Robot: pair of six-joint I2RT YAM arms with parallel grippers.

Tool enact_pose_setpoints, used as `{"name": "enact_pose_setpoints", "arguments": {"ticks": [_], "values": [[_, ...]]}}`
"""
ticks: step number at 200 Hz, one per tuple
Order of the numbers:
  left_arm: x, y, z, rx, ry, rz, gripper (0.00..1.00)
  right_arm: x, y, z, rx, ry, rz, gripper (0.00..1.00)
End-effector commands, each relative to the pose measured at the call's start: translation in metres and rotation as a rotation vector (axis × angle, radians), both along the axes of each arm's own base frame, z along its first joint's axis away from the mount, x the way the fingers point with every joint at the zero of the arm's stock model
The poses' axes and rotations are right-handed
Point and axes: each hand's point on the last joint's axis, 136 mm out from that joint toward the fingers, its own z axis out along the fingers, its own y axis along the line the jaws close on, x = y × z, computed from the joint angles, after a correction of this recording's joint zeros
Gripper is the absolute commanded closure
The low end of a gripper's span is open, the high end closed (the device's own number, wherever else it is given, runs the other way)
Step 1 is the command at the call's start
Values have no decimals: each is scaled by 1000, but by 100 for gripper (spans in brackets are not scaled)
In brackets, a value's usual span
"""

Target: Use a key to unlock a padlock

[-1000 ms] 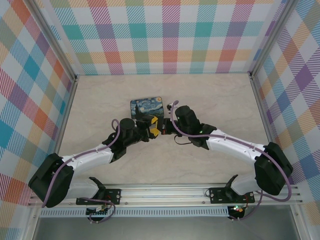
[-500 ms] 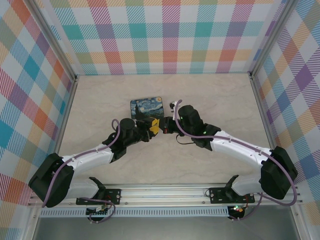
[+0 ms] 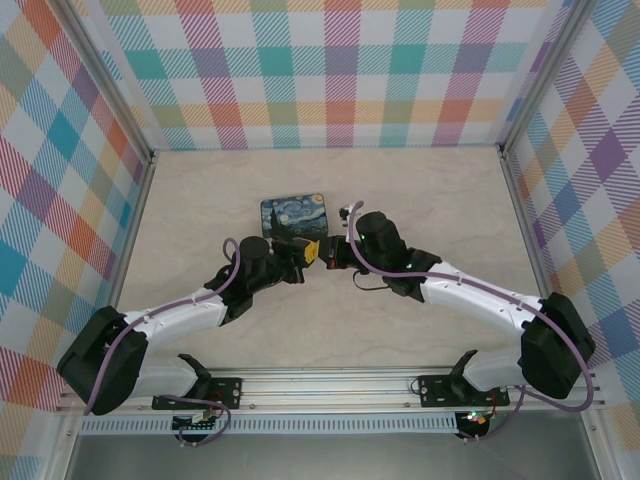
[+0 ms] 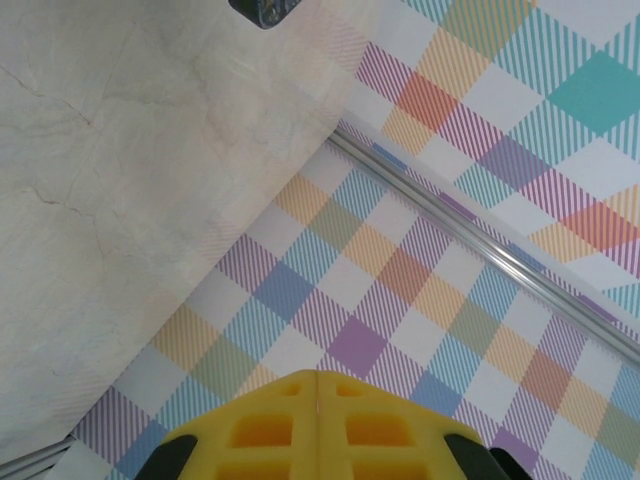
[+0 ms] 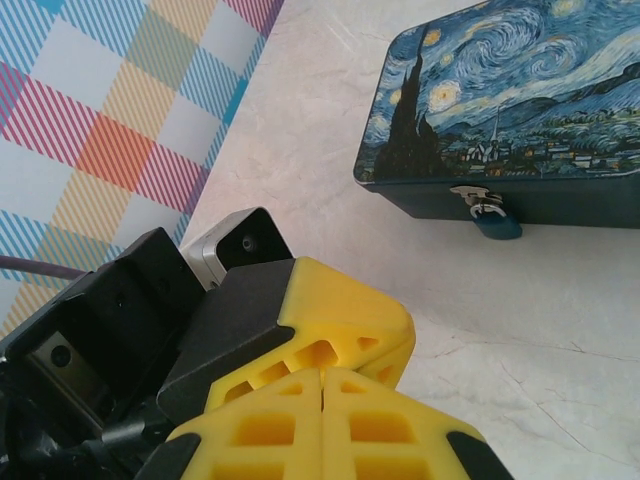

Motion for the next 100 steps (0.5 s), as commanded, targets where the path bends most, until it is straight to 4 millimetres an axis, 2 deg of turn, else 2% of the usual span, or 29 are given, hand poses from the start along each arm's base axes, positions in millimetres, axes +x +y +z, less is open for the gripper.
{"name": "enact_pose_setpoints", "arguments": {"ticks": [1, 30, 57, 77, 100], "values": [[-1, -5, 9, -34, -3, -4, 100, -3, -1, 2, 9, -3, -2, 100], [-1, -3, 12, 23, -49, -13, 100, -4, -14, 7, 18, -21, -26, 98], [5, 8, 34, 219, -235, -17, 100, -7, -33, 17, 100, -37, -12, 78], [7, 16, 64, 424, -461, -39, 100, -12, -46, 29, 184, -55, 37, 61], [4, 19, 100, 549, -709, -38, 100, -20, -55, 47, 276, -92, 113, 45]]}}
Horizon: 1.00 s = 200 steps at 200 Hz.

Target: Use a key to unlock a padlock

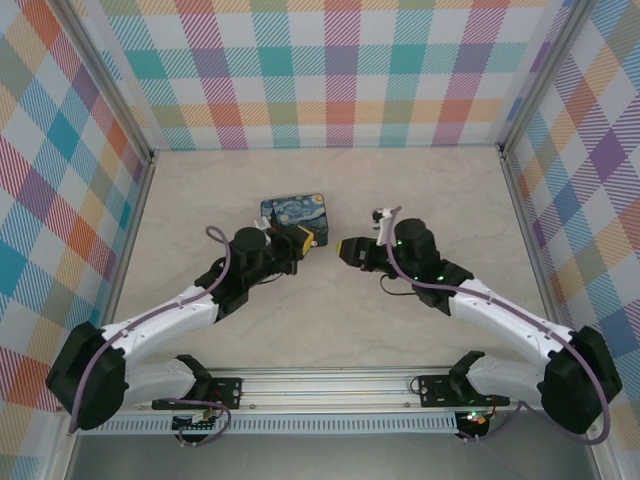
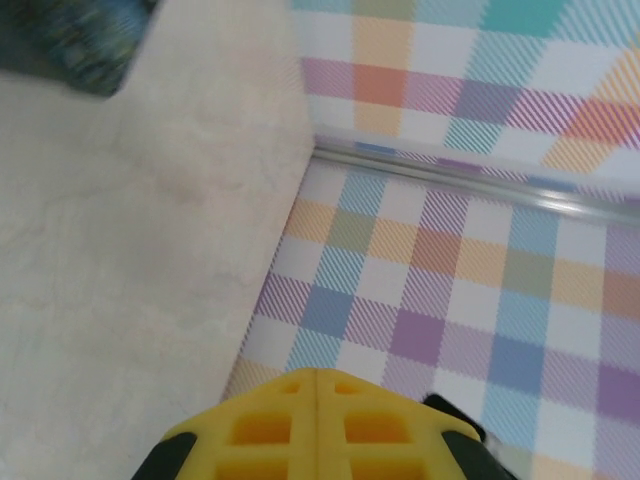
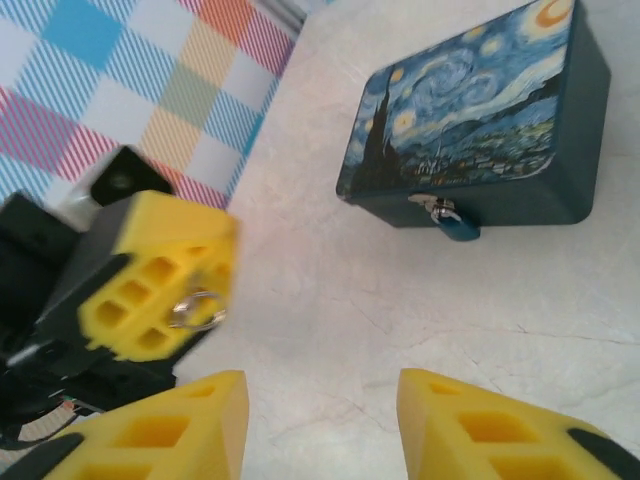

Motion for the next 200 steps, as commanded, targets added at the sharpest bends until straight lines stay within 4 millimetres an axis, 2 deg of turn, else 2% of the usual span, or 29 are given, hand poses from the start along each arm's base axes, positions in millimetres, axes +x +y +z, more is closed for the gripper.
{"name": "enact_pose_setpoints", "arguments": {"ticks": [1, 37, 59, 70, 85, 112, 173, 200], "values": [[-2, 7, 43, 230, -332, -17, 100, -17, 4, 36, 147, -85, 142, 44], [-17, -10, 79, 351, -636, -130, 100, -35, 9, 79, 278, -228, 277, 23], [-25, -19, 97, 381, -759, -179, 100, -42, 13, 102, 339, -297, 336, 19], [-28, -21, 107, 371, -804, -183, 100, -41, 15, 106, 345, -303, 346, 19], [-30, -22, 118, 339, -846, -174, 100, -40, 18, 114, 365, -338, 355, 22], [-31, -24, 128, 294, -856, -172, 100, -32, 26, 113, 384, -339, 334, 28], [-29, -28, 125, 263, -835, -173, 100, -28, 44, 121, 420, -348, 361, 39], [-28, -26, 125, 254, -825, -162, 100, -27, 50, 118, 418, -333, 369, 48]]}}
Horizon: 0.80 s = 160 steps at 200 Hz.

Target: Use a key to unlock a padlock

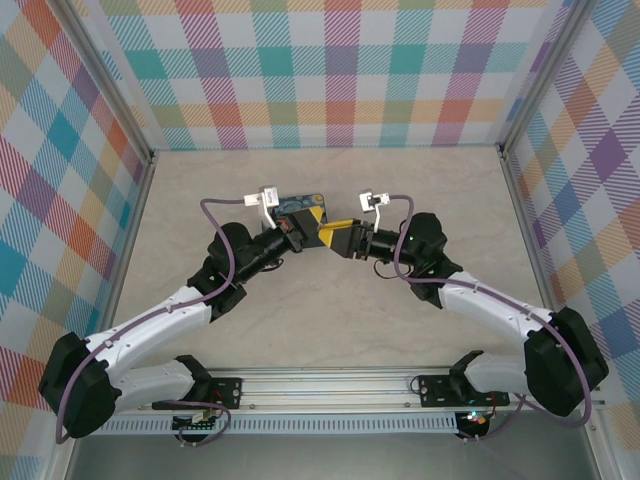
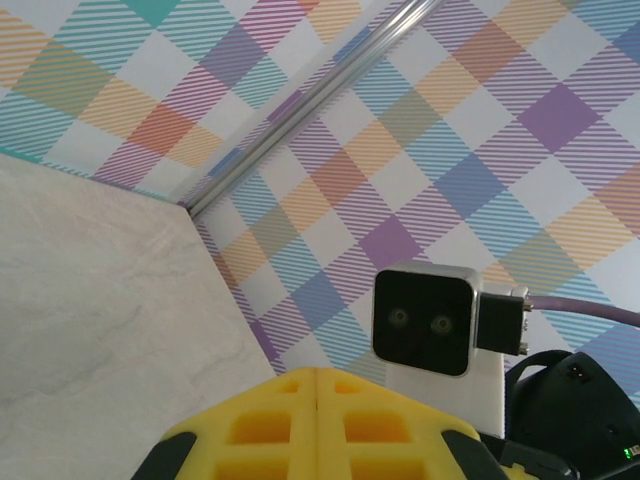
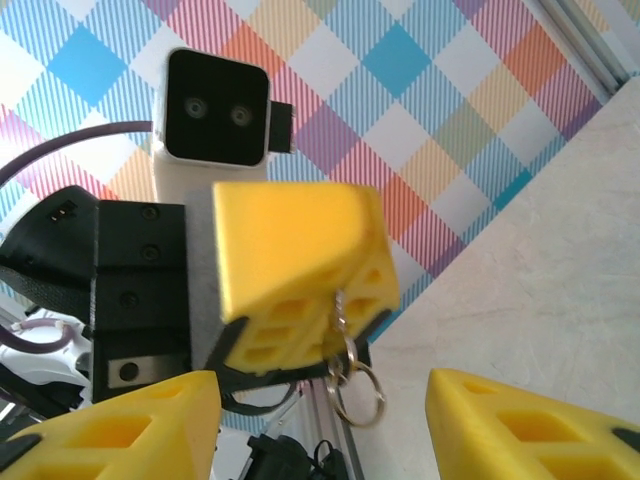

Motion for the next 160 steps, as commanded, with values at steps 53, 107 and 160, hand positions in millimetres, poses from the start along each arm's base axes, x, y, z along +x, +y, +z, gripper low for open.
{"name": "enact_pose_setpoints", "arguments": {"ticks": [53, 107, 160], "values": [[-4, -1, 20, -62, -41, 3, 100, 2, 6, 25, 54, -57, 2, 72], [-4, -1, 18, -66, -35, -2, 100, 7, 7, 26, 56, -45, -15, 83], [-5, -2, 18, -68, -30, -9, 100, 9, 9, 27, 61, -36, -7, 87]]}}
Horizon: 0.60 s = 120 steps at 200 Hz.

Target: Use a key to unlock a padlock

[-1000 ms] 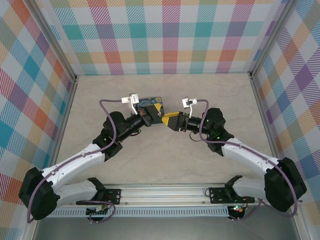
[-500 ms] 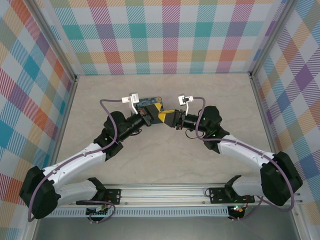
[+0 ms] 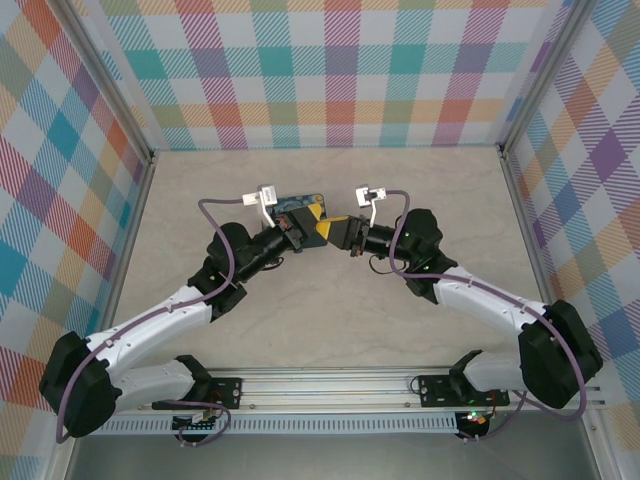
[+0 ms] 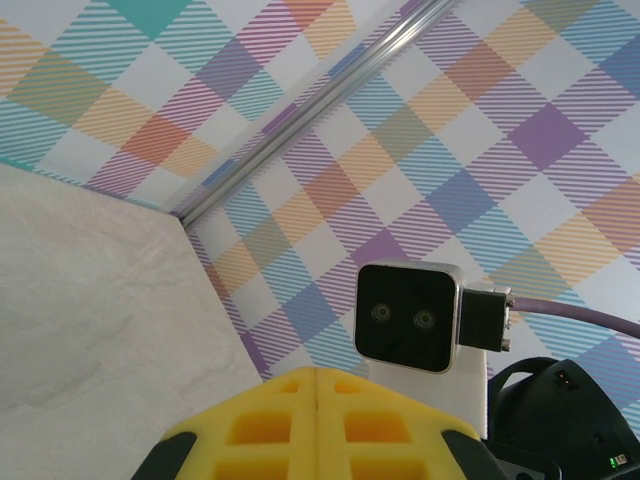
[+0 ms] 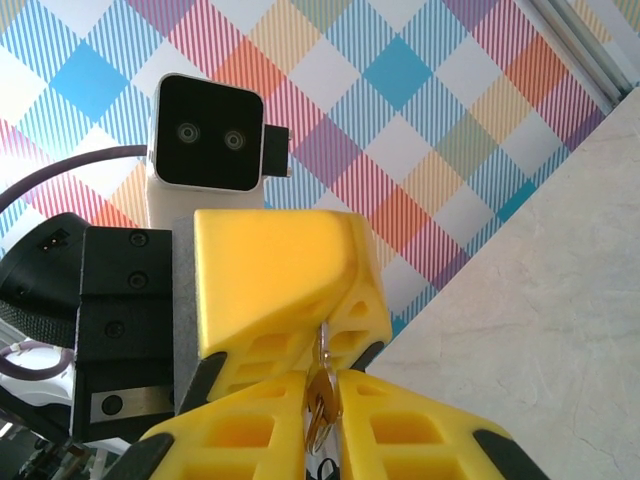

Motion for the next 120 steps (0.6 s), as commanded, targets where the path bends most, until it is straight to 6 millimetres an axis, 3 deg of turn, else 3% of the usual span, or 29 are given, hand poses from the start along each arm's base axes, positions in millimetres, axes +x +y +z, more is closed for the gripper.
{"name": "enact_pose_setpoints", "arguments": {"ticks": [1, 84, 100, 120], "values": [[-6, -4, 13, -35, -33, -19, 100, 0, 3, 23, 46, -51, 6, 87], [-5, 0, 11, -22, -31, 1, 100, 0, 1, 13, -2, -32, -13, 100], [-4, 6, 8, 19, -31, 37, 75, 2, -2, 4, -50, -21, -41, 100], [0, 20, 0, 114, -6, 113, 60, 4, -8, -20, -155, 17, -86, 100]]}}
